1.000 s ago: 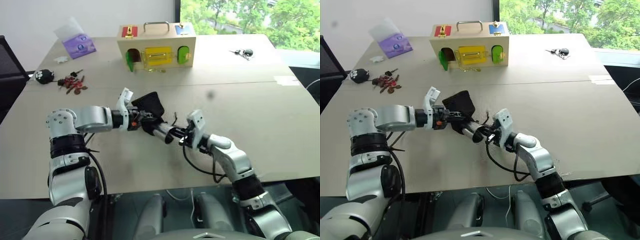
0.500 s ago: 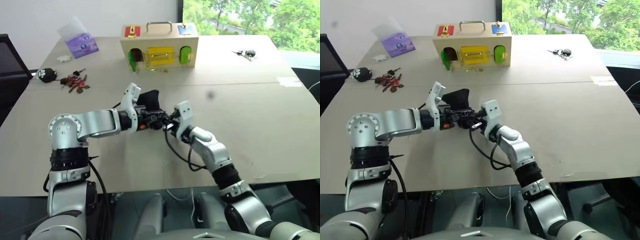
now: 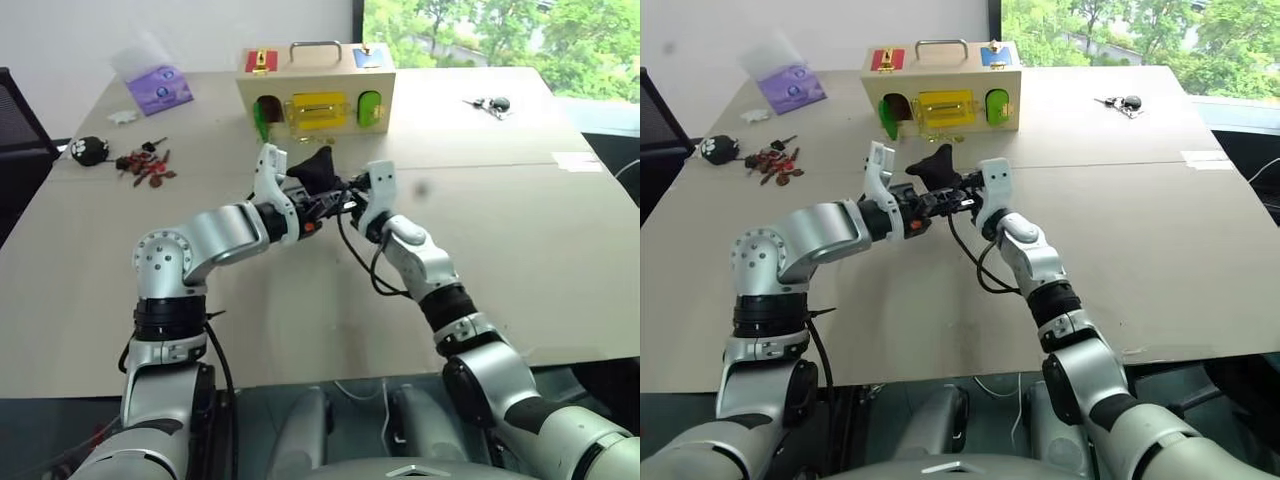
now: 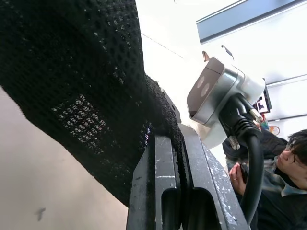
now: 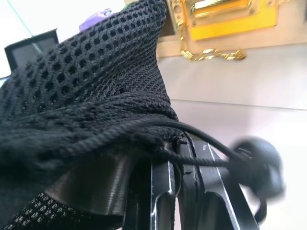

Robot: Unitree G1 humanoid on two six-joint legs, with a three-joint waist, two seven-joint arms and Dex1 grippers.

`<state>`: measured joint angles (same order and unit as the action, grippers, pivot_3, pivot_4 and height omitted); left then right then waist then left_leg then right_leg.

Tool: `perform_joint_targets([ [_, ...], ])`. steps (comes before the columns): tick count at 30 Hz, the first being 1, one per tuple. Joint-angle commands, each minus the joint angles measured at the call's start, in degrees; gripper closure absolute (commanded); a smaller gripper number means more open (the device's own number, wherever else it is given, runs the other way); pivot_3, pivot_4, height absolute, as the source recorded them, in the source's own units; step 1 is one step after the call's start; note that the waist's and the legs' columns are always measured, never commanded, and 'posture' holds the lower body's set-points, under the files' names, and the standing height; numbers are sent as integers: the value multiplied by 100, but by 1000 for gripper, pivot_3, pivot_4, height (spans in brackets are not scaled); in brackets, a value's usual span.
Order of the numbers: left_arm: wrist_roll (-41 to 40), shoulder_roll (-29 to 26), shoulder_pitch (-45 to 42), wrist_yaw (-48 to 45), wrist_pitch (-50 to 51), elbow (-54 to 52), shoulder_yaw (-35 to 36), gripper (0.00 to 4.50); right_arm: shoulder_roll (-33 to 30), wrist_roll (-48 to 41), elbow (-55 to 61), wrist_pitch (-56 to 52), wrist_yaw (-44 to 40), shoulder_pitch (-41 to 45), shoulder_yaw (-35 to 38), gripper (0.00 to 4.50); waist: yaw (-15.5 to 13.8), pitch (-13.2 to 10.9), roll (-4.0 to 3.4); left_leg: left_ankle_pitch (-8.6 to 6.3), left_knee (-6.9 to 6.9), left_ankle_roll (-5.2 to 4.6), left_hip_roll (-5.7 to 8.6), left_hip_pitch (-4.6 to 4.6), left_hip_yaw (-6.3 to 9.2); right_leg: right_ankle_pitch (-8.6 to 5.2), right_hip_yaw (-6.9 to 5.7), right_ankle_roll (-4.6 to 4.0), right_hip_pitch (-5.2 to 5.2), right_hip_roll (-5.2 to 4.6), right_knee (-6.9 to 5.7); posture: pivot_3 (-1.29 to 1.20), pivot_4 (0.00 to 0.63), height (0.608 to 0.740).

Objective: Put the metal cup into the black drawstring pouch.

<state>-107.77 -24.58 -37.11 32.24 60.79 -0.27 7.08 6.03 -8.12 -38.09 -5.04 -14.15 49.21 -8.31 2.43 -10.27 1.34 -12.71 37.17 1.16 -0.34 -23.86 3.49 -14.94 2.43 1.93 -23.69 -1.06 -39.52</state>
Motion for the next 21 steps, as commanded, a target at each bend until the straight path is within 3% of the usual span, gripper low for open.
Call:
perform_joint_targets([
  [1, -523, 378, -236, -318, 131, -723, -419, 4500, -250, 1224, -231, 855, 348, 327, -719, 4454, -10, 0, 1, 1, -1, 2, -1, 2, 1, -1, -5, 0, 1, 3, -1, 0, 150, 740],
  [2, -523, 480, -264, -339, 70, -720, -397, 4500, -218, 1136, -255, 855, 280, 314, -642, 4454, -21, 1, 1, 1, -4, 2, -1, 2, 0, -1, -10, 0, 1, 4, -1, 0, 150, 740],
  [5, -523, 676, -313, -423, -59, -717, -298, 4500, 270, -343, 74, -175, -19, 361, 483, 4454, -28, 0, 3, 1, -4, 3, -4, -1, 1, -1, -10, -1, 3, 3, 2, 0, 150, 740],
  [6, -523, 708, -314, -456, -82, -719, -267, 4500, 205, -204, 90, -154, -38, 390, 446, 4454, -19, 0, 3, 1, -3, 3, -7, -1, 4, -1, -8, -1, 3, 2, 2, 0, 150, 740],
  [9, -523, 737, -289, -493, -102, -700, -247, 4500, -457, 1476, -90, 688, 76, 399, -726, 4454, -31, -1, 1, 1, -1, 2, -2, 0, 5, 0, -4, 0, 3, -1, 2, 0, 150, 740],
  [10, -523, 720, -272, -493, -90, -696, -279, 4500, -466, 1424, -91, 702, -52, 373, -729, 4454, -43, -1, 1, 1, -1, 2, 2, -1, 4, 0, -4, 0, 3, -1, 4, 0, 150, 740],
  [12, -448, 562, -209, -555, -7, -720, -412, 4500, -3, 90, 148, -111, -263, 364, 201, 4454, -36, 1, 5, 1, -2, 2, 1, -2, 2, -1, -11, 0, 4, 3, 7, 0, 150, 740],
  [13, -134, 414, -132, -753, 141, -796, -499, 4500, 69, -162, 210, -282, -382, 374, 394, 4454, -3, 0, 4, 2, -2, 3, -2, -1, 2, -1, -12, 0, 5, 5, 7, 0, 150, 740],
  [17, 285, 357, 20, -1753, 176, -968, -493, 4500, -306, 1018, 93, 289, -444, 294, -451, 4454, -7, -3, -2, 2, -12, 3, -5, 5, 1, -1, -6, -2, 2, 8, 2, 0, 150, 740],
  [21, 586, 270, -41, -2145, 192, -929, -523, 4500, -193, 845, 192, 140, -584, 185, -354, 4454, -24, -3, -1, 2, -8, 3, 0, -3, -5, -1, -10, -1, 4, 6, 13, 0, 150, 740],
])
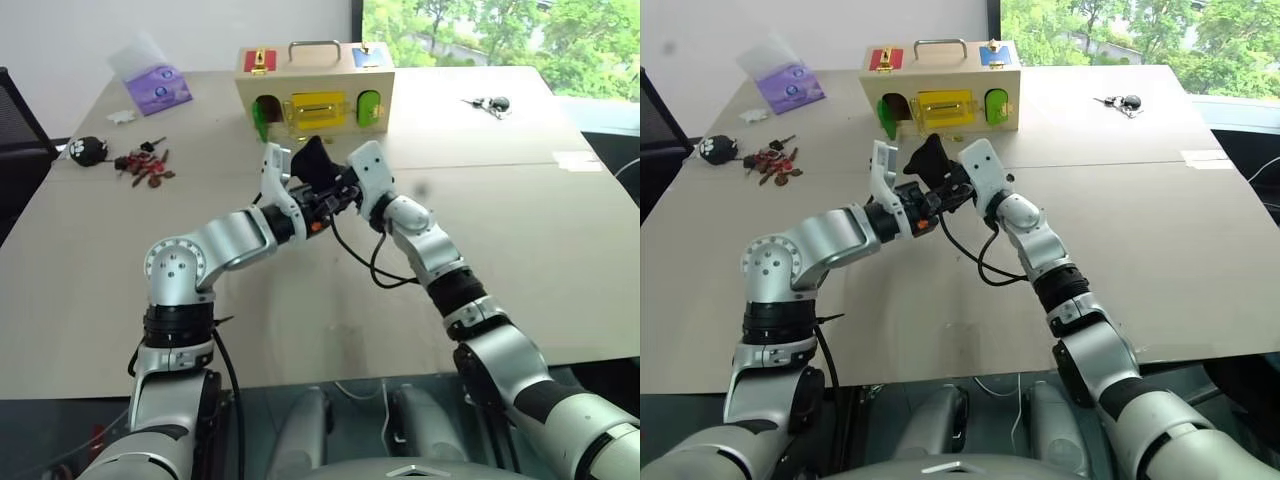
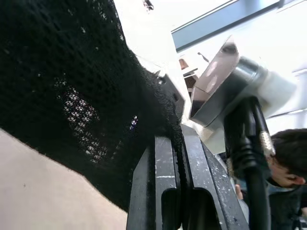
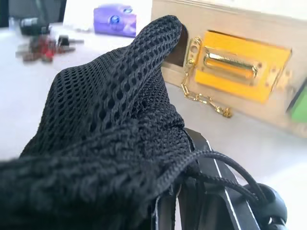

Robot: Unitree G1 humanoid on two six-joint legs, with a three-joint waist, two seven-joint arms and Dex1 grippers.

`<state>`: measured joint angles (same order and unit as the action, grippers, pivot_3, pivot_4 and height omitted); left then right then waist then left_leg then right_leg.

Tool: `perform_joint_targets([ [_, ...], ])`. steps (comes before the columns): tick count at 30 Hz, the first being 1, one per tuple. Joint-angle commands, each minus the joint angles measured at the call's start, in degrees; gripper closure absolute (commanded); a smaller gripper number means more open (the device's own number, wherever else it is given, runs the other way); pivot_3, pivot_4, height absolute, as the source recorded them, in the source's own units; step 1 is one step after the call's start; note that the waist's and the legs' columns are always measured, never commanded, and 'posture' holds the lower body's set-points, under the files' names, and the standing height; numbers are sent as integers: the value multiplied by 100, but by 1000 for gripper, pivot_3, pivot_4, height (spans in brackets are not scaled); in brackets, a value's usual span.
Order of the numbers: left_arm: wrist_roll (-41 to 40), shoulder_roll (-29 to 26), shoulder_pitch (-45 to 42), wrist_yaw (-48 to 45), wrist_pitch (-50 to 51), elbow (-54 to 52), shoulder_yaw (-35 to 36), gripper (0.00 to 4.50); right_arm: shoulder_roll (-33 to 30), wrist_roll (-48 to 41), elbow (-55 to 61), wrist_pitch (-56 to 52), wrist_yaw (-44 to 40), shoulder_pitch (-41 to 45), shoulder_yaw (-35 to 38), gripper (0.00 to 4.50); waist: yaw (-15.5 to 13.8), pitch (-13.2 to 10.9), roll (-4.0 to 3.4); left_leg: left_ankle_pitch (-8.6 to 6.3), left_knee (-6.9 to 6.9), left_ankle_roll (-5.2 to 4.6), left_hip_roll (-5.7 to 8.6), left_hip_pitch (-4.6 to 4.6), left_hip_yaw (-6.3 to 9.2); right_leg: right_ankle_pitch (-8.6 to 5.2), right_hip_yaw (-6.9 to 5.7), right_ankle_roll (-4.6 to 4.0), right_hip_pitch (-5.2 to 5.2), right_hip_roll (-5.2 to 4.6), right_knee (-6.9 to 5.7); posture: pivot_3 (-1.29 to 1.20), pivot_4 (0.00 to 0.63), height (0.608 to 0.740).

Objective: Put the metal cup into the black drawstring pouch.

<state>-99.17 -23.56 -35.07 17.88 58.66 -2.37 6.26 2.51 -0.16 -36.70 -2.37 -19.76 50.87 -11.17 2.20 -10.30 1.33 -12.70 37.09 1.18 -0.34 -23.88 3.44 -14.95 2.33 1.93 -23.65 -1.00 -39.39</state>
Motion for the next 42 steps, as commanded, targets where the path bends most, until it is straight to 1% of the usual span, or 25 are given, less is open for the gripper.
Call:
perform_joint_targets([
  [1, -191, 186, -244, -807, 355, -701, -400, 4500, 137, 82, 103, -122, -93, -13, -110, 4454, 0, 0, 0, 0, -1, 0, -1, 0, 1, 0, -1, 0, 0, 0, 0, 0, 150, 740],
  [3, -84, 176, -227, -928, 234, -487, -207, 4500, 155, -57, 411, -365, -161, -185, -24, 4454, 0, 0, 0, 0, -2, 0, -2, 0, 3, 0, -2, 0, 0, 0, 0, 0, 150, 740],
  [5, 133, 93, -152, -1214, 133, -306, 15, 4500, 58, -390, 1010, -887, -534, -441, 83, 4454, 1, 0, 0, 0, -2, 0, -3, 0, 8, 0, 0, 0, -1, 0, 0, 0, 150, 740],
  [6, 332, 20, -113, -1398, 95, -248, 84, 4500, -7, -458, 1241, -1095, -565, -522, 143, 3941, 0, 0, 0, 0, -2, 0, -4, 0, 10, 0, 0, 0, 0, 0, 0, 0, 150, 740],
  [7, 565, -42, -71, -1602, 28, -204, 143, 4500, -92, -559, 1516, -1297, -711, -613, 158, 3787, 1, 0, 0, 0, -2, 0, -3, 0, 11, 0, 0, 0, 0, 0, 1, 0, 150, 740],
  [10, 1210, -281, 14, -2250, -63, -80, 190, 4500, -358, -724, 2389, -1903, -865, -819, 201, 2677, 2, 0, -1, 0, -3, 0, -2, 0, 7, 0, -2, 0, 0, 2, 1, 0, 150, 740],
  [12, 1692, -411, 75, -2756, -201, -6, 191, 4500, -601, -739, 3003, -2431, -942, -931, 140, 1630, 11, -1, -2, 0, -5, -1, -2, 1, 3, -1, -3, -1, -1, 3, 0, 0, 150, 740],
  [13, 1888, -501, 98, -2977, -206, 43, 165, 4500, -725, -961, 3311, -2845, -1103, -975, 199, 1630, 10, -1, -2, -1, -5, -1, -2, 2, 2, -1, -2, -1, -1, 3, 0, 0, 150, 740],
  [14, 2071, -579, 112, -3166, -224, 93, 142, 4500, -860, -1022, 3558, -3022, -1188, -1006, 212, 1630, 15, -1, -2, -2, -6, -3, -2, 2, 2, -1, -2, -1, -1, 3, 0, 0, 150, 740],
  [15, 2219, -621, 115, -3316, -244, 148, 142, 4500, -975, -1062, 3753, -3144, -1263, -1021, 196, 1277, 14, -1, -2, -3, -6, -5, -3, 2, 3, -1, -2, -1, -1, 3, 1, 0, 150, 740],
  [16, 2289, -658, 110, -3479, -219, 251, 180, 4500, -1106, -1097, 4017, -3315, -1318, -1038, 169, 1072, 14, -1, -2, -7, -7, -11, -2, 3, 2, -1, -2, -1, -1, 4, 1, 0, 150, 740],
  [17, 2385, -701, 103, -3657, -210, 339, 206, 4500, -1202, -1110, 4246, -3480, -1316, -1034, 152, 776, 13, -2, -3, -8, -8, -13, -2, 3, 2, -1, -3, -1, -1, 4, 1, 0, 150, 740],
  [18, 2496, -748, 91, -3838, -215, 418, 228, 4500, -1348, -1161, 4537, -3705, -1369, -1035, 130, 320, 14, -2, -3, -10, -9, -18, -2, 3, 0, -1, -4, 0, -1, 4, 2, 0, 150, 740],
  [19, 2593, -783, 81, -3985, -218, 473, 245, 4500, -1440, -1196, 4737, -3869, -1394, -1034, 113, 36, 13, -2, -3, -12, -10, -20, -3, 3, 0, -1, -4, 0, -1, 4, 3, 0, 150, 740],
  [22, 2975, -916, 27, -4492, -347, 671, 277, 4500, -1904, -1565, 5446, -4468, -1692, -1054, 246, 36, 11, -2, -3, -13, -12, -23, -2, 2, 1, -2, -5, 0, -1, 2, 8, 0, 150, 740],
  [25, 3177, -1016, -90, -4880, -308, 902, 343, 4500, -2266, -1910, 5855, -4722, -1899, -1082, 473, 36, 9, -2, -3, -14, -19, -24, -3, 1, 3, -1, -6, 0, 1, 1, 21, 0, 150, 740],
  [27, 3388, -1146, -173, -5146, -273, 996, 330, 4500, -2611, -1851, 6085, -4648, -1983, -1217, 409, 36, 7, -2, -3, -14, -22, -25, -3, 1, 2, -1, -10, 0, 1, 2, 25, 0, 150, 740],
  [29, 3617, -1270, -224, -5374, -278, 1027, 305, 4500, -3105, -1704, 6257, -4531, -2186, -1431, 158, 36, 5, -2, -2, -15, -28, -25, -3, -1, 0, -1, -15, 0, 3, 1, 36, 0, 150, 740],
  [30, 3690, -1322, -249, -5474, -252, 1038, 309, 4500, -3336, -1509, 6278, -4268, -2253, -1552, -11, 36, 2, -2, -2, -15, -33, -25, -2, -1, -1, -1, -15, 1, 3, 0, 42, 0, 150, 740],
  [31, 3749, -1369, -270, -5561, -215, 1050, 311, 4500, -3417, -1386, 6226, -4164, -2173, -1633, -86, 36, 2, -1, -2, -15, -36, -25, -2, -1, -3, -2, -14, 1, 3, 0, 47, 0, 150, 740],
  [35, 3982, -1455, -290, -5821, -147, 1016, 322, 4500, -3235, -1165, 5855, -3828, -1843, -1855, -194, 36, 35, -2, -2, -14, -50, -24, -6, 0, -6, -2, -2, 1, -2, 1, 50, 0, 150, 740],
  [37, 4026, -1474, -268, -5909, -89, 940, 362, 4500, -2902, -1217, 5663, -3748, -1703, -1969, -223, 36, 34, -1, -1, -14, -52, -24, -8, 2, -5, -2, -3, 1, -3, 2, 50, 0, 150, 740],
  [42, 4031, -1520, -235, -6031, 141, 845, 483, 4500, -2064, -968, 4797, -3145, -1416, -2023, -551, 36, 24, -1, -2, -11, -52, -20, -9, 3, -3, -2, -1, 1, -2, 1, 50, 0, 150, 740],
])
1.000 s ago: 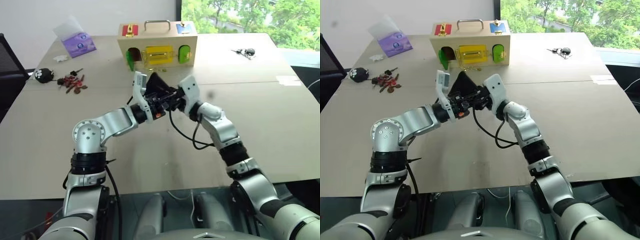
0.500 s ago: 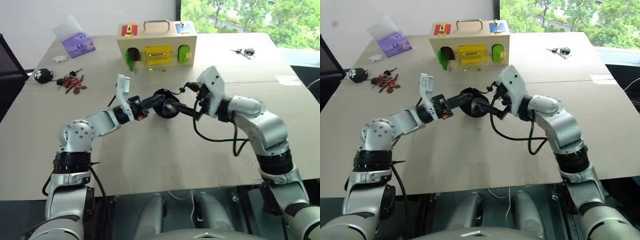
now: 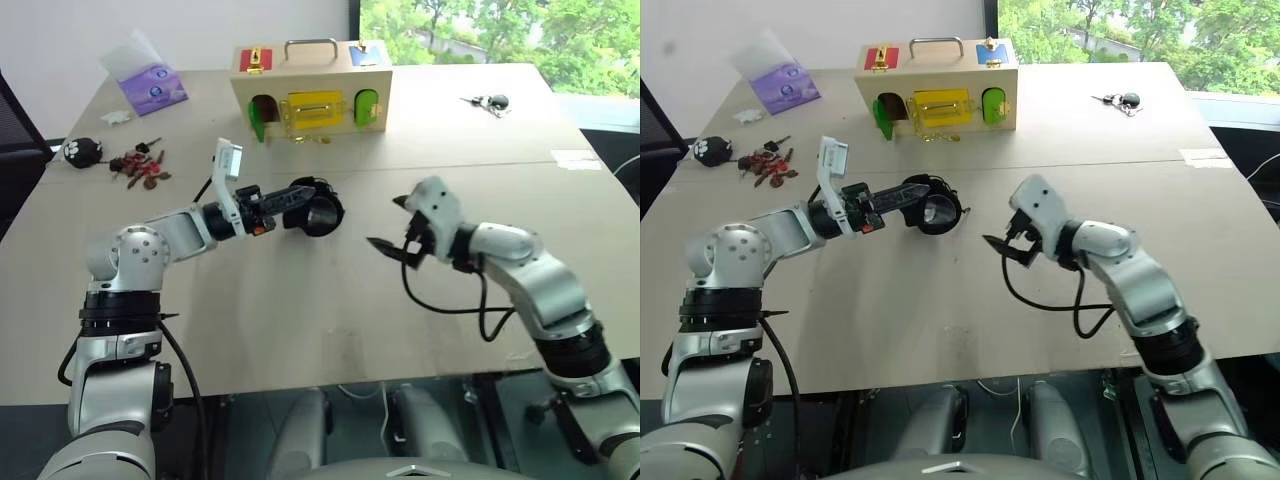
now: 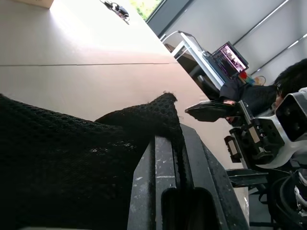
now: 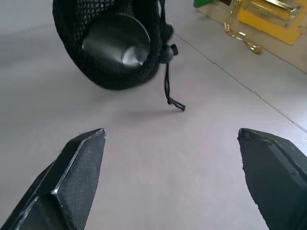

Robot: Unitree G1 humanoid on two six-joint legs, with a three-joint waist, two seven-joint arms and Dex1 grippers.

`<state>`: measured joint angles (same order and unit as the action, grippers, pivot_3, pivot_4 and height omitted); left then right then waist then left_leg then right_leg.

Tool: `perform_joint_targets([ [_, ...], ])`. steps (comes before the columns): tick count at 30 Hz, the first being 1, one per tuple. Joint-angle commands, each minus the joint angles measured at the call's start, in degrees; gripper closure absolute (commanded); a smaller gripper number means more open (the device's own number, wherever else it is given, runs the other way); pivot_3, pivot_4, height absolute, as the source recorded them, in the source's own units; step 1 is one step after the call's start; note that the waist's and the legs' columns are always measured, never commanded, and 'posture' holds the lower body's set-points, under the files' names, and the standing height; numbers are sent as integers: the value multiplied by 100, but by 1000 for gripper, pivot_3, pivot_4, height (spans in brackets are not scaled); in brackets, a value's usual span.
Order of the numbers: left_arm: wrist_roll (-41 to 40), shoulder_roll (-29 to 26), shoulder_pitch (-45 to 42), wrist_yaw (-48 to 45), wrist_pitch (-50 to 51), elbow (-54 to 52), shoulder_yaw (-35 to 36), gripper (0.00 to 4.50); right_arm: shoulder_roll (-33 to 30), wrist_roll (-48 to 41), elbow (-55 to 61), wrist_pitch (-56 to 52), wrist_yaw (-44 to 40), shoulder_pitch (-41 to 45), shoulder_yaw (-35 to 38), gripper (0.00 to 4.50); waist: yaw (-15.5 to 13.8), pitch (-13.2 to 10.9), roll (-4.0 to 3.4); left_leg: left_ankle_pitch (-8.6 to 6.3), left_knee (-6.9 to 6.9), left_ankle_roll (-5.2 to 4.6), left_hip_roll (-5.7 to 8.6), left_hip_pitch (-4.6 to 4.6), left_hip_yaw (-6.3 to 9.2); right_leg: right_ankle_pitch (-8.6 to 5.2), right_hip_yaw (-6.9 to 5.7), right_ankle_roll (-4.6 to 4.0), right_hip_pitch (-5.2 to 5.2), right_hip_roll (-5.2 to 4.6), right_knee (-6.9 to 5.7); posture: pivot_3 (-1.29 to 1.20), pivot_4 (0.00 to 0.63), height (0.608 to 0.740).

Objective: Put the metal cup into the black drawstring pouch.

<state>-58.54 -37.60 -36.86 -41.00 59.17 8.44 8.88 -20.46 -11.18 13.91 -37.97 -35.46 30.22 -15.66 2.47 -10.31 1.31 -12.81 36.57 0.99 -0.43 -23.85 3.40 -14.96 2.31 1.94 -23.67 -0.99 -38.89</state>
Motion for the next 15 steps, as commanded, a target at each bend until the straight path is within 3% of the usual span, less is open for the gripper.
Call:
perform_joint_targets([
  [1, -18, -127, -58, -162, 125, -245, 227, 4500, 377, 211, -478, 564, 221, 41, -162, 36, -7, 0, 1, 3, 0, 5, 0, 0, 0, 0, 0, 0, 0, -1, 0, 0, 150, 740],
  [6, -36, -146, -39, -155, 305, -445, 288, 4500, 1100, 653, -1696, 1510, 744, 133, -274, 36, -9, 0, 1, 9, 1, 15, 1, -1, 1, 0, -4, 0, 0, -1, -1, 0, 150, 740],
  [15, -74, -197, 51, -117, 650, -745, 465, 4500, 2559, 551, -4163, 3133, 945, 876, 81, 36, 18, 1, 1, 11, -2, 20, -2, 6, 3, 1, 1, -1, 0, 2, -5, 0, 150, 740],
])
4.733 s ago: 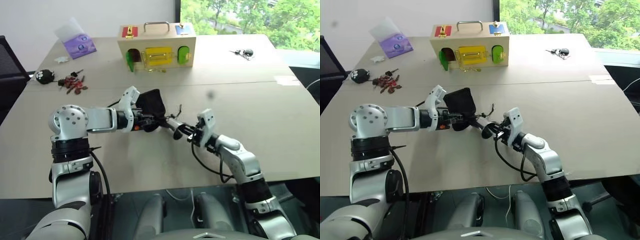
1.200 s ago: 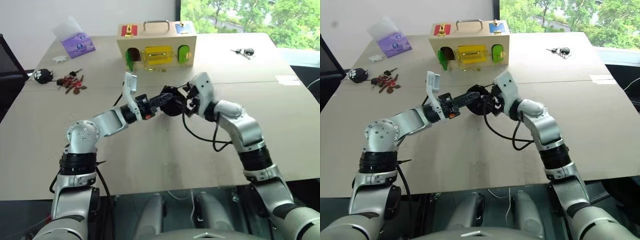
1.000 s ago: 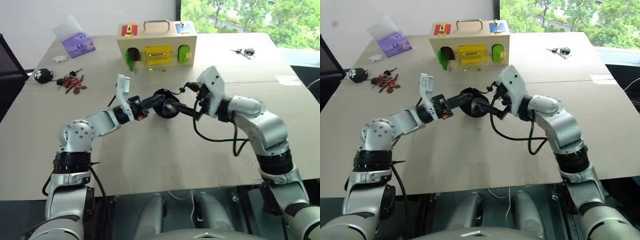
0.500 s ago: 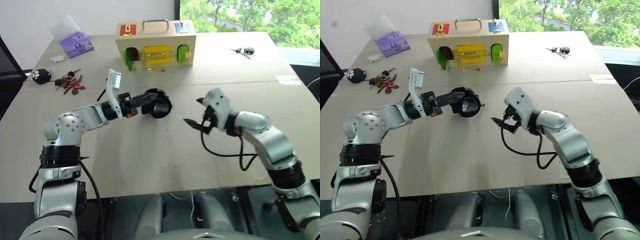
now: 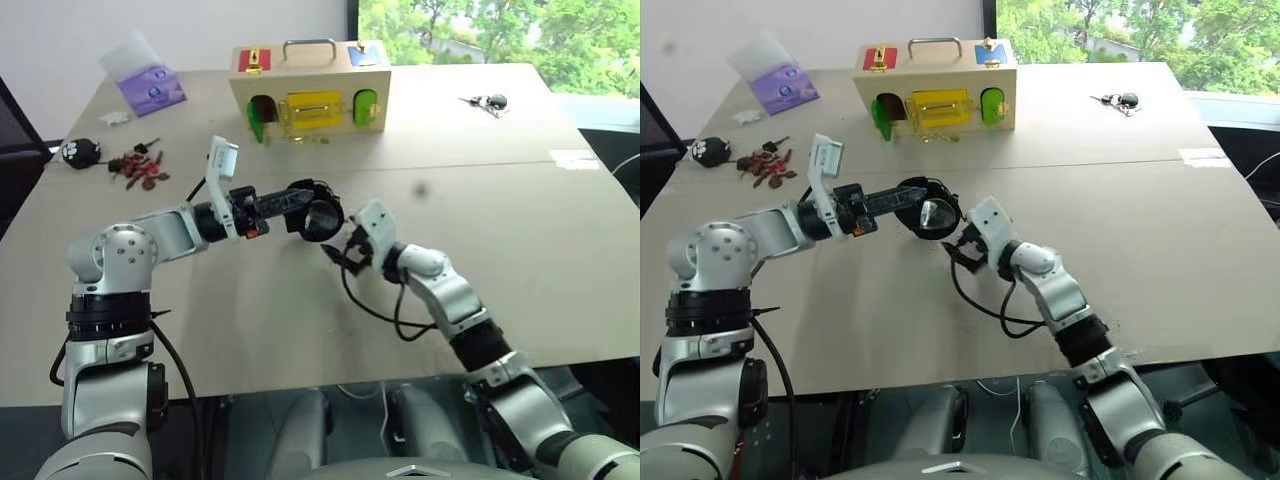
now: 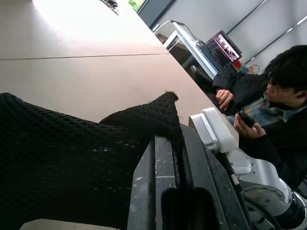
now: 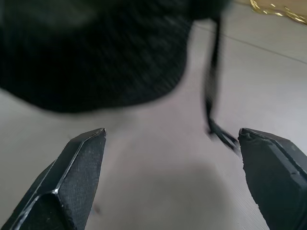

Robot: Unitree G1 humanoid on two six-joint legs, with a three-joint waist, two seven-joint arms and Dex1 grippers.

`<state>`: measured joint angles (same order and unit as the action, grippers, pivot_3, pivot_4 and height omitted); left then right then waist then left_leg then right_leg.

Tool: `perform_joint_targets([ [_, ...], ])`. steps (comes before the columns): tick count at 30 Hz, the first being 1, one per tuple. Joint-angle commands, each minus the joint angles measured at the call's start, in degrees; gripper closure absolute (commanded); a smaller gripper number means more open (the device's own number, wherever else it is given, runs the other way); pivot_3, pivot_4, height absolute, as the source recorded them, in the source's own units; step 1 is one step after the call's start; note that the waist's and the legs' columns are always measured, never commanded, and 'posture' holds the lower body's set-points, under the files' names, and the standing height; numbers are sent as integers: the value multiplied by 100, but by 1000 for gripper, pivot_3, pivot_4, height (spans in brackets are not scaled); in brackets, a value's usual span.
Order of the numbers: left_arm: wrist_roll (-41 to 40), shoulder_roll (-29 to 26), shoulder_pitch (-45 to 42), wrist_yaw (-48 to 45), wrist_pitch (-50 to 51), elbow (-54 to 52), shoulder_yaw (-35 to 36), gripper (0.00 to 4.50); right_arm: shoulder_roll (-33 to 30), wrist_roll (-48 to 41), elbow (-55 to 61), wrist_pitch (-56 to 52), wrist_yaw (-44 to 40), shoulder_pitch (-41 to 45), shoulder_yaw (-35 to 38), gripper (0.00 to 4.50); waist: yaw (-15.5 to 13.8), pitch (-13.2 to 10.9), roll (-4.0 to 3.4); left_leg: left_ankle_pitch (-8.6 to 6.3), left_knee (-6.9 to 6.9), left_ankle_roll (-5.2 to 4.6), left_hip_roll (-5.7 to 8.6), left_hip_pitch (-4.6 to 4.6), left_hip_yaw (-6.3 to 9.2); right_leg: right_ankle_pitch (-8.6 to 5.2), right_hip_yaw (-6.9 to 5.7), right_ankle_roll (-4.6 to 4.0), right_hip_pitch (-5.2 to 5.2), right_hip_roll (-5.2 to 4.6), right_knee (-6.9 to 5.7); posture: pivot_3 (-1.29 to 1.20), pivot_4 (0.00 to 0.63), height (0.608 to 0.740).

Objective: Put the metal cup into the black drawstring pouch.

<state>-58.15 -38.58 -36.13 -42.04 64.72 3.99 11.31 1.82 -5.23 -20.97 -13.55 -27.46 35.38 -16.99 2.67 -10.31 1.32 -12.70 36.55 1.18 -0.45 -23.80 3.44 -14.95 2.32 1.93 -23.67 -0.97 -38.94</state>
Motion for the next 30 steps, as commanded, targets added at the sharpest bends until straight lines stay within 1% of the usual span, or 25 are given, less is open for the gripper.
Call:
perform_joint_targets([
  [1, -125, -117, -12, 1, 137, -340, 246, 4500, 441, -19, -1005, 909, 247, 496, 303, 36, -8, 0, 0, 0, 0, 0, 0, 0, 1, 0, 0, 0, 0, 0, 0, 0, 150, 740],
  [3, -155, -156, 46, 25, 224, -441, 320, 4500, 595, 12, -1538, 1340, 361, 710, 445, 547, -14, 0, 0, 0, 0, 0, 0, -1, 3, 0, 1, 0, 0, -2, 1, 0, 150, 740],
  [4, -167, -182, 104, 31, 252, -501, 369, 4500, 636, 73, -1750, 1527, 453, 785, 484, 878, -23, 0, 0, 0, 0, 1, 1, -1, 5, 0, 1, 0, 0, -4, 2, 0, 150, 740],
  [6, -193, -204, 227, 77, 285, -611, 490, 4500, 653, 192, -2022, 1832, 589, 853, 499, 1989, -33, 0, 0, 0, 0, 1, 0, -2, 10, 1, -1, 0, 1, -9, 5, 0, 150, 740],
  [8, -218, -202, 308, 128, 297, -676, 585, 4500, 652, 238, -2153, 1986, 658, 872, 549, 2816, -23, 0, 0, 0, 0, 1, 0, -2, 10, 1, 0, 0, 1, -9, 4, 0, 150, 740],
  [11, -258, -203, 509, 186, 299, -793, 782, 4500, 553, 340, -2090, 2154, 903, 835, 678, 4239, -14, 0, 0, 1, 0, 2, 0, -1, 10, 1, 0, 0, 0, -6, 1, 0, 150, 740],
  [12, -294, -194, 606, 210, 307, -854, 856, 4500, 453, 441, -1995, 2185, 1061, 813, 707, 4429, -11, 0, 0, 1, -1, 2, -1, 0, 11, 1, 0, 0, 0, -7, 0, 0, 150, 740],
  [16, -456, -63, 997, 373, 275, -1129, 1078, 4500, 49, 723, -1272, 2057, 1368, 570, 787, 4429, -24, 0, 0, 1, -1, 1, -7, -1, 9, 1, 2, 0, 0, -11, 1, 0, 150, 740],
  [21, -641, 135, 1471, 486, 207, -1423, 1233, 4500, -396, 936, -80, 1568, 1371, 176, 776, 4429, -24, 1, 1, 0, 0, 1, -10, -1, 10, 1, 1, 0, 1, -12, -2, 0, 150, 740],
  [25, -826, 245, 1630, 532, 204, -1472, 1274, 4500, -684, 1126, 727, 1168, 1285, -72, 714, 4429, -22, 1, 1, -2, 0, -3, -11, 3, 6, 1, 5, 0, 1, -8, -5, 0, 150, 740],
  [27, -803, 258, 1653, 477, 101, -1475, 1236, 4500, -800, 1156, 1067, 994, 1185, -173, 683, 4429, -25, 1, 1, -3, 1, -5, -11, 3, 7, 1, 3, 0, 1, -8, -6, 0, 150, 740],
  [30, -843, 281, 1593, 507, 58, -1353, 1232, 4500, -871, 658, 1697, 224, 584, -421, 658, 4429, -24, 1, 1, -5, 1, -9, -11, 3, 7, 1, 3, -1, 1, -6, -8, 0, 150, 740],
])
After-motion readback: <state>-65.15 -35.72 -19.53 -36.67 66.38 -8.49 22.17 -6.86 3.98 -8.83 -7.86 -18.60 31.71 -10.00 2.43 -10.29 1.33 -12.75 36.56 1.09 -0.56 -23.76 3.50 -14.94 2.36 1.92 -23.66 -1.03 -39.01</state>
